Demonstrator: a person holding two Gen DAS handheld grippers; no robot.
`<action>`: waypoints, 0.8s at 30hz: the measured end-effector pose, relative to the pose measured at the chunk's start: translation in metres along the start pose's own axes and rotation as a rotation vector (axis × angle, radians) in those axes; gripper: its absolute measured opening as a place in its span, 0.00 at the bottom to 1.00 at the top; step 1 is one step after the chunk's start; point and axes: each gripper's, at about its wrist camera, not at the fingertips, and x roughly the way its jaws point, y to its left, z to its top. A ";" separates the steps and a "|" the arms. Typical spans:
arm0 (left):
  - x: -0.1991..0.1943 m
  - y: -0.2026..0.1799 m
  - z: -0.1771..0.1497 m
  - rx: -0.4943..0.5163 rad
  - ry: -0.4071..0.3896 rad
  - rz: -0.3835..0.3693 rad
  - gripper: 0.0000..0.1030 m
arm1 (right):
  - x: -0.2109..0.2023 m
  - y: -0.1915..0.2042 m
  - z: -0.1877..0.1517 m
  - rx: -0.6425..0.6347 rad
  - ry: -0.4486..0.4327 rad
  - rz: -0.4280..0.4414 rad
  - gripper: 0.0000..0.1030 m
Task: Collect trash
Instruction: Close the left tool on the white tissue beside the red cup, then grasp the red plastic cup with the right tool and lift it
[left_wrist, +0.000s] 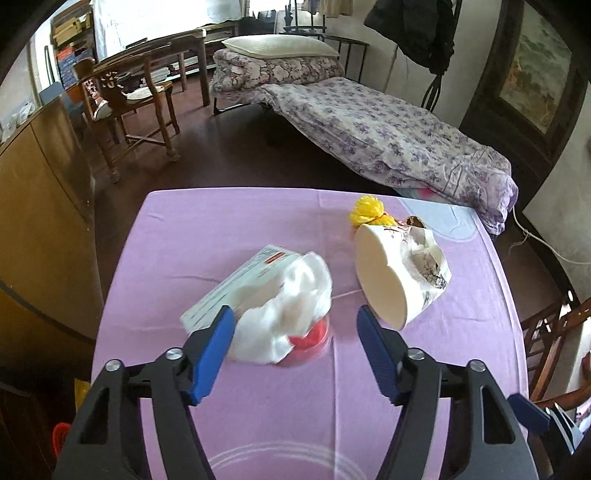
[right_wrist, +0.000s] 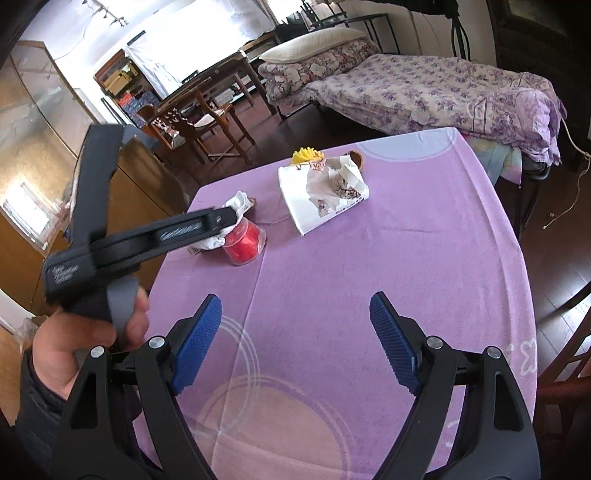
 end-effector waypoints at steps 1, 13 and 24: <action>0.004 -0.001 0.001 0.003 0.004 0.002 0.62 | 0.001 0.000 0.000 -0.003 0.002 -0.001 0.78; 0.005 0.008 0.001 -0.017 0.008 -0.008 0.13 | 0.004 -0.011 0.001 0.086 0.007 0.059 0.78; -0.059 0.041 -0.041 -0.121 -0.063 -0.060 0.13 | 0.011 -0.004 -0.002 0.030 0.006 0.004 0.78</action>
